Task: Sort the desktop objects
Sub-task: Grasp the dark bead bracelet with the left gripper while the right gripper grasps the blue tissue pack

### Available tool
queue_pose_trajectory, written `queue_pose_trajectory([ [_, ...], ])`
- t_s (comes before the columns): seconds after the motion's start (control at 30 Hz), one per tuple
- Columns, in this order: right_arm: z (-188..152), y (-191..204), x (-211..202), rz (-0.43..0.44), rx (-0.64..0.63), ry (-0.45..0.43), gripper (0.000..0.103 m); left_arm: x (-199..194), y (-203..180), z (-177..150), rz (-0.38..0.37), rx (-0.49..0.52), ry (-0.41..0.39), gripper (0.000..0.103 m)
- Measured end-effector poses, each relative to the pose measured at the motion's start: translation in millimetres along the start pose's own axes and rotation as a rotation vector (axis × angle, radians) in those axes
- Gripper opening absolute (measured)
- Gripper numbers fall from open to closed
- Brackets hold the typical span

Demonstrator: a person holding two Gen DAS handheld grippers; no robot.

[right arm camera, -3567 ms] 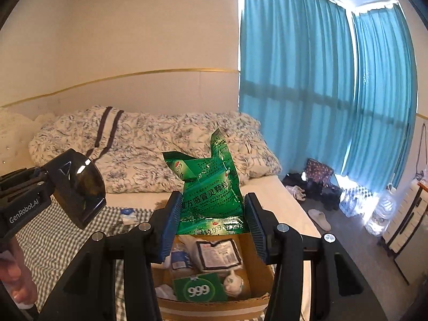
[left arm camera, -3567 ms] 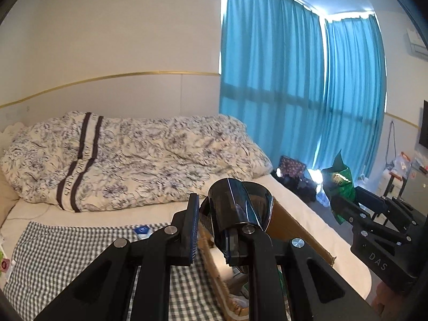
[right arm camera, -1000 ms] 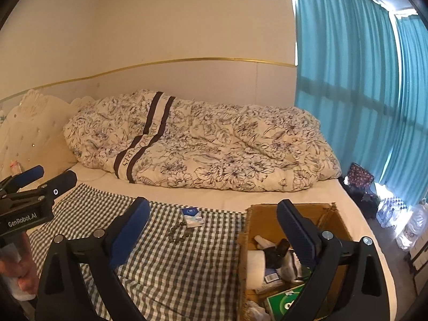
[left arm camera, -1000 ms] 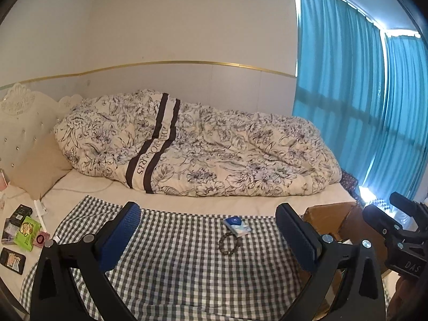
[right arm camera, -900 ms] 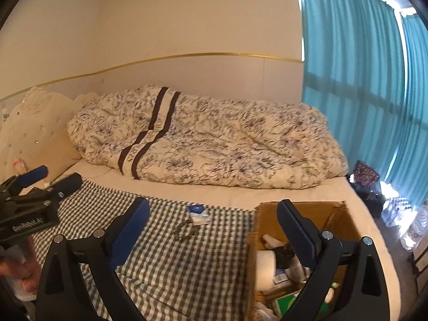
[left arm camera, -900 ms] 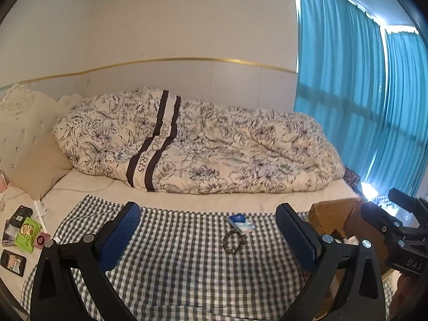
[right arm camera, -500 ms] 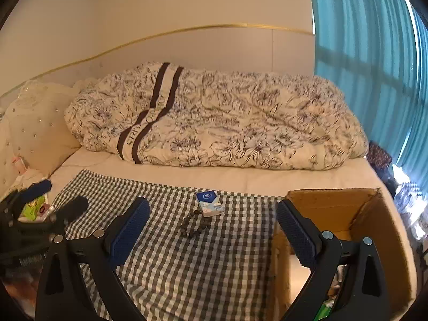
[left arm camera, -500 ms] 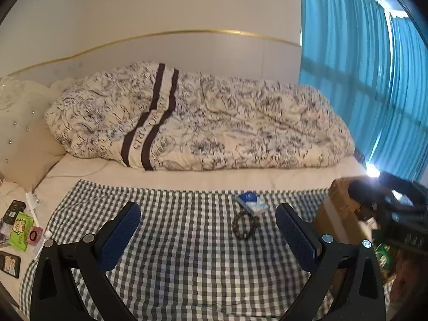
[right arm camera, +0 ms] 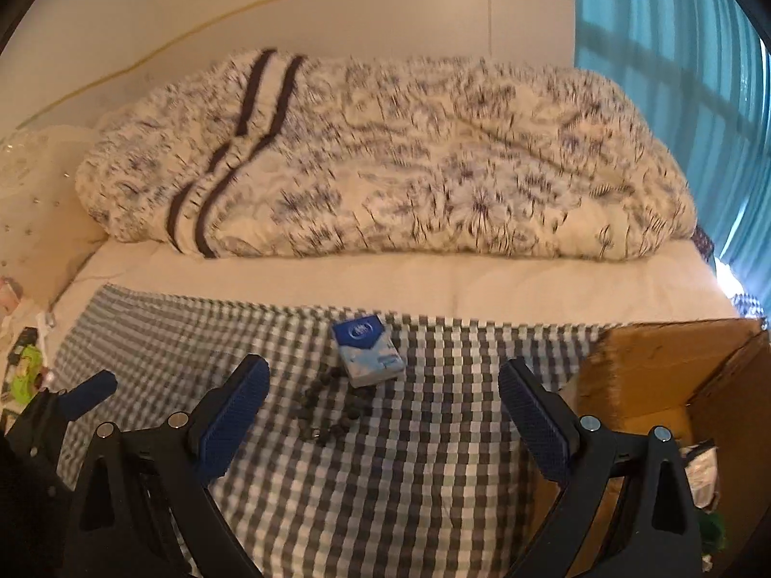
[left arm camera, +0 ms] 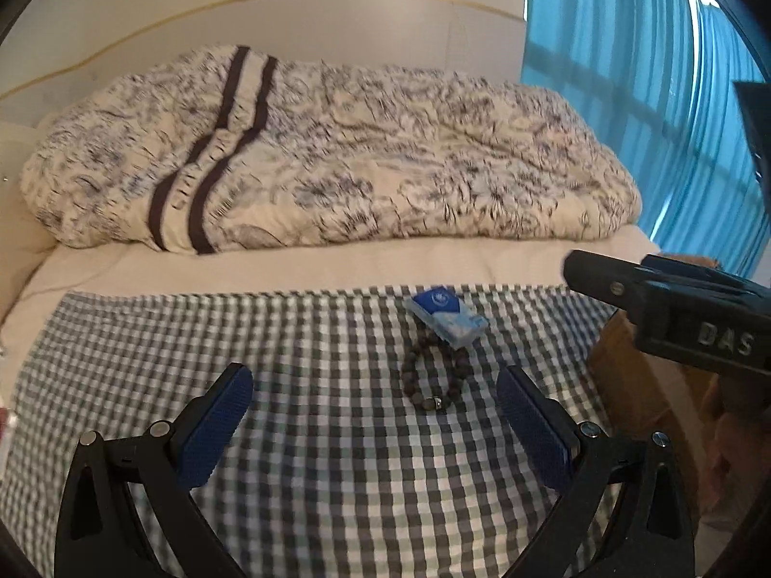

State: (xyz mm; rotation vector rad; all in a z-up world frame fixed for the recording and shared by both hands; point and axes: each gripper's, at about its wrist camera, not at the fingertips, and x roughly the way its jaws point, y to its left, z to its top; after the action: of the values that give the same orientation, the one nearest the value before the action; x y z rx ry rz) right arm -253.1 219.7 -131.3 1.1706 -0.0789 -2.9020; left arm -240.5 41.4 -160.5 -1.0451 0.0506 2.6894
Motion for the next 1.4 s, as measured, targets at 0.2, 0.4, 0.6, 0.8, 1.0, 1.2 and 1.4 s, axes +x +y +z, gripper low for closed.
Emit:
queue_pose_trajectory([
  [0.2,-8.5,4.7,65.9,-0.011,-0.025,0.083,0.096,50.0,-0.7,-11.7,-0.039,-0.028,0.061,0.103],
  [0.4,-14.0,10.9,116.6,-0.026,-0.051,0.120,0.096,86.8,7.7,-20.6,-0.067,-0.064,0.104,0.103],
  [0.6,-19.3,4.6,148.2,-0.019,-0.027,0.160,0.076,108.5,17.8,-24.1,-0.058,-0.100,0.122,0.103],
  [0.8,-25.7,0.6,151.2,-0.014,-0.016,0.143,0.039,125.0,8.7,-22.8,-0.056,-0.074,0.135,0.103],
  [1.0,-27.7,-5.0,131.0,-0.037,0.005,0.076,0.024,143.0,-4.8,-21.8,-0.034,-0.033,0.178,0.080],
  [1.2,-30.9,-14.5,111.7,-0.022,0.053,0.043,0.015,146.8,-13.3,-21.0,0.007,0.010,0.175,0.031],
  [1.4,-35.7,-14.4,101.1,-0.002,0.045,0.042,0.008,140.6,-9.9,-19.9,-0.010,-0.034,0.166,0.011],
])
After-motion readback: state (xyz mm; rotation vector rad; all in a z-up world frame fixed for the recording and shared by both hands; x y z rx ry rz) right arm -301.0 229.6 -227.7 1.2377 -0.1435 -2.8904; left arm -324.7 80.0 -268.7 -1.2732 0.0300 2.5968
